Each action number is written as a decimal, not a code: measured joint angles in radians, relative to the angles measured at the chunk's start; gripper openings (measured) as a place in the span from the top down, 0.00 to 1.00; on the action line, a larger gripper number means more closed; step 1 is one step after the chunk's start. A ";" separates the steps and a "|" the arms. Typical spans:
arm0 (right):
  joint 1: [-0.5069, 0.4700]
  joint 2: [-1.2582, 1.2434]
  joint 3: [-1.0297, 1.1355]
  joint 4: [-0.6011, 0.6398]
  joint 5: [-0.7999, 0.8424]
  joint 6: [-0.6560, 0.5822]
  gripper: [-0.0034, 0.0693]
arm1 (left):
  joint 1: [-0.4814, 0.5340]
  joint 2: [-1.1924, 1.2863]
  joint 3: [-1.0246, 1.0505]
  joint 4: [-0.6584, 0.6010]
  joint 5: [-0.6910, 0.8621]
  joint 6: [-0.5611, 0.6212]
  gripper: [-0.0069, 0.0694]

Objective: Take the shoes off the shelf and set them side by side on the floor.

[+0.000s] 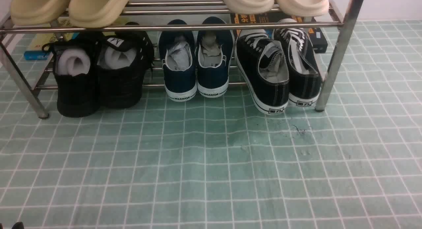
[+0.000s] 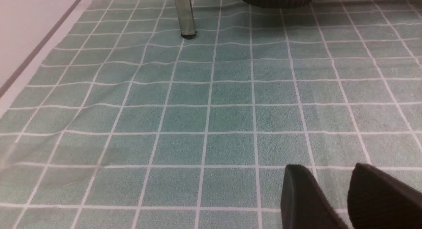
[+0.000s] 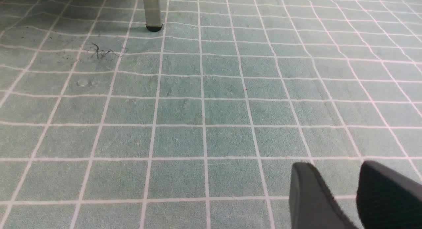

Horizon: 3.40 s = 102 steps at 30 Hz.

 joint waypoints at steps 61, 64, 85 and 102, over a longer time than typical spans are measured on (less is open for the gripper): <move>0.000 0.003 -0.055 0.577 -0.186 0.372 0.79 | 0.000 0.000 0.000 0.000 0.000 0.000 0.59; 0.000 0.052 -0.173 0.509 -0.122 0.297 0.93 | 0.000 0.000 0.000 0.000 0.000 0.000 0.59; 0.000 1.073 -0.738 0.759 0.691 -0.380 0.94 | 0.000 0.000 0.000 0.000 0.000 0.000 0.59; 0.423 1.592 -1.430 0.352 0.616 -0.029 0.83 | 0.000 0.000 0.000 0.000 0.000 0.000 0.59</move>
